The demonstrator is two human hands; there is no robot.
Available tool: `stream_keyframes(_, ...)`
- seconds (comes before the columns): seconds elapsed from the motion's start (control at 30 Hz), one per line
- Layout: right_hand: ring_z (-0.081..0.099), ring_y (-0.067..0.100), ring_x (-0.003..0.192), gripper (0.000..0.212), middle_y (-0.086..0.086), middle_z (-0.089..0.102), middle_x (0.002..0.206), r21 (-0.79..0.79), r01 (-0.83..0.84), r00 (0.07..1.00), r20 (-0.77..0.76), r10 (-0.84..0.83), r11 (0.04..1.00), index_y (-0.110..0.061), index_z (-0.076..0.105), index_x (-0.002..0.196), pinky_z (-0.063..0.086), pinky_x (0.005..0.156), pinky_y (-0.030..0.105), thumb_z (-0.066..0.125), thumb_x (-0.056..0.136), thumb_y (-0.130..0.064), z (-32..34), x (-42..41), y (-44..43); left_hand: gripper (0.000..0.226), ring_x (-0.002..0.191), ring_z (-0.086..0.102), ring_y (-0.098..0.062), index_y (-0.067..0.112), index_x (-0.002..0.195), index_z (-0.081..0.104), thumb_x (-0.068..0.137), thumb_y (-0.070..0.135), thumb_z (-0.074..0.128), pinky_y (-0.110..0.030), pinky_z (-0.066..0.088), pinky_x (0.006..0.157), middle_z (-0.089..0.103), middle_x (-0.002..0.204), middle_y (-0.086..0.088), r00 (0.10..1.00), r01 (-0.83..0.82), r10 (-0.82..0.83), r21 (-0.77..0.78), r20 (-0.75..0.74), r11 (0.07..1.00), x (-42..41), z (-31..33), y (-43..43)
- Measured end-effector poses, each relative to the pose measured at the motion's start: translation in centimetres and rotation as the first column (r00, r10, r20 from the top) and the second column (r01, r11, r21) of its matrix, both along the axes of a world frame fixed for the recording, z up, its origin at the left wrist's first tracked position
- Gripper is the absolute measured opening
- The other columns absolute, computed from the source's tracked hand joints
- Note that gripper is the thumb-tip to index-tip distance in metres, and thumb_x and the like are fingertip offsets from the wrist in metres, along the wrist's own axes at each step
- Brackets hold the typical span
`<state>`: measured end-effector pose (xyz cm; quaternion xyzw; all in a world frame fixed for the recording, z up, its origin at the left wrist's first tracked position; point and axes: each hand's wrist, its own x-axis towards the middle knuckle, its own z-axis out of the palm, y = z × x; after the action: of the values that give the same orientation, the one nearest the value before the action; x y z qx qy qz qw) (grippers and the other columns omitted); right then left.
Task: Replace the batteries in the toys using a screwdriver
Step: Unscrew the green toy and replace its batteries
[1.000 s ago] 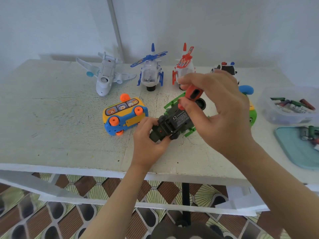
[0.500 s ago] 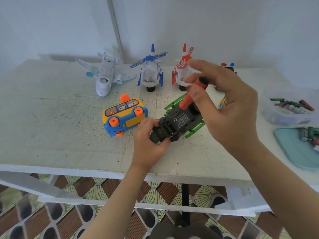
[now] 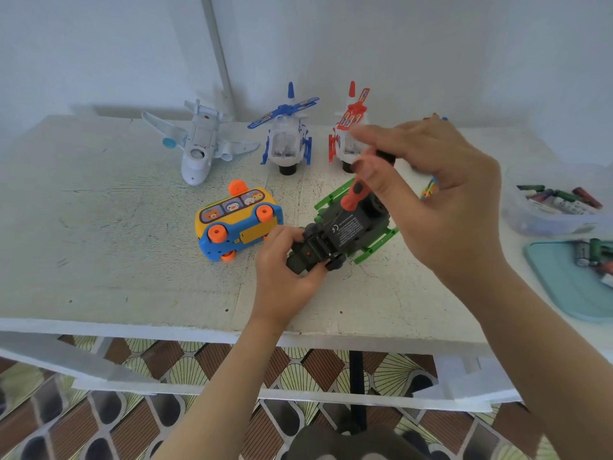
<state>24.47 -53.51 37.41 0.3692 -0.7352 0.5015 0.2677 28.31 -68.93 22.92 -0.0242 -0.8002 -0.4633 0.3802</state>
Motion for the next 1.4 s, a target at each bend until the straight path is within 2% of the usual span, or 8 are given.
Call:
stream_keyframes(0.2, 0.064, 0.011, 0.088, 0.018, -0.003, 0.07, 0.075, 0.085, -0.09, 0.994, 0.071, 0.084, 0.992, -0.009, 0.064, 0.104, 0.032, 0.104, 0.063, 0.048, 0.096, -0.008, -0.2, -0.4, 0.6, 0.031, 0.076, 0.048, -0.002, 0.013, 0.084, 0.057, 0.068, 0.029, 0.079, -0.01, 0.035, 0.065, 0.053, 0.082, 0.002, 1.0, -0.002, 0.002, -0.005, 0.017, 1.0, 0.0, -0.1, 0.0)
stream_keyframes(0.37, 0.057, 0.017, 0.11, 0.016, 0.004, 0.067, 0.099, 0.022, -0.051, 0.997, 0.055, 0.05, 0.998, -0.018, 0.068, 0.103, 0.041, 0.101, 0.038, 0.058, 0.09, -0.02, -0.5, 0.2, 0.4, 0.033, 0.076, 0.049, -0.005, 0.004, 0.084, 0.061, 0.066, 0.016, 0.086, -0.012, 0.036, 0.065, 0.053, 0.082, 0.003, 0.999, -0.014, 0.015, -0.015, 0.042, 1.0, 0.0, -0.2, 0.0)
stream_keyframes(0.47, 0.056, 0.019, 0.094, 0.01, 0.006, 0.066, 0.084, -0.049, -0.029, 0.999, 0.026, 0.031, 0.998, -0.024, 0.068, 0.094, 0.043, 0.088, 0.032, 0.069, 0.084, -0.025, -0.4, 0.5, 0.2, 0.034, 0.076, 0.049, -0.004, 0.006, 0.085, 0.061, 0.069, 0.027, 0.081, -0.011, 0.035, 0.065, 0.052, 0.082, 0.004, 0.999, -0.009, 0.009, -0.008, 0.031, 1.0, 0.1, 0.0, 0.0)
stream_keyframes(0.8, 0.066, 0.004, 0.089, 0.028, -0.004, 0.066, 0.099, -0.045, -0.067, 0.995, 0.068, 0.07, 0.997, -0.02, 0.056, 0.116, 0.036, 0.095, 0.072, 0.045, 0.092, -0.01, -1.5, 0.9, 0.2, 0.031, 0.077, 0.048, -0.003, 0.016, 0.086, 0.056, 0.068, 0.03, 0.078, -0.01, 0.035, 0.065, 0.051, 0.083, 0.007, 1.0, -0.01, 0.01, 0.006, 0.018, 1.0, 0.1, 0.0, 0.1)
stream_keyframes(0.9, 0.057, 0.002, 0.116, 0.022, 0.005, 0.067, 0.112, -0.108, -0.071, 0.996, 0.049, 0.077, 0.992, -0.016, 0.059, 0.112, 0.04, 0.106, 0.047, 0.049, 0.093, -0.013, -1.8, 1.0, 0.0, 0.031, 0.076, 0.049, -0.005, 0.017, 0.085, 0.055, 0.068, 0.031, 0.078, -0.012, 0.035, 0.064, 0.053, 0.081, 0.003, 1.0, -0.015, 0.014, 0.009, 0.015, 1.0, 0.1, 0.0, 0.2)
stream_keyframes(1.0, 0.056, -0.008, 0.099, 0.02, 0.022, 0.064, 0.099, -0.15, -0.075, 0.996, 0.028, 0.08, 0.986, -0.008, 0.061, 0.111, 0.043, 0.085, 0.008, 0.056, 0.092, -0.01, -1.7, 1.1, -0.1, 0.031, 0.076, 0.049, -0.006, 0.017, 0.085, 0.056, 0.067, 0.025, 0.08, -0.013, 0.036, 0.064, 0.053, 0.082, 0.0, 0.999, -0.022, 0.022, 0.018, 0.024, 1.0, 0.0, -0.1, 0.0)
stream_keyframes(1.17, 0.068, 0.02, 0.068, 0.021, 0.019, 0.063, 0.101, -0.233, -0.154, 0.964, 0.176, 0.197, 0.96, -0.016, 0.056, 0.115, 0.054, 0.068, 0.026, 0.046, 0.098, -0.006, -1.8, 0.8, 0.0, 0.039, 0.077, 0.049, -0.005, 0.02, 0.086, 0.053, 0.064, 0.009, 0.083, -0.016, 0.037, 0.062, 0.054, 0.083, -0.002, 0.999, -0.033, 0.032, 0.006, 0.026, 0.999, 0.0, -0.2, 0.0)
stream_keyframes(1.4, 0.064, 0.002, 0.08, 0.028, 0.018, 0.061, 0.106, -0.214, -0.101, 0.957, 0.245, 0.154, 0.972, -0.008, 0.058, 0.113, 0.051, 0.075, 0.018, 0.036, 0.098, -0.002, -1.5, 0.9, 0.3, 0.04, 0.078, 0.049, -0.003, 0.02, 0.086, 0.053, 0.064, 0.009, 0.083, -0.012, 0.037, 0.065, 0.052, 0.084, 0.006, 0.999, -0.031, 0.031, 0.015, 0.024, 0.999, 0.1, -0.2, 0.0)
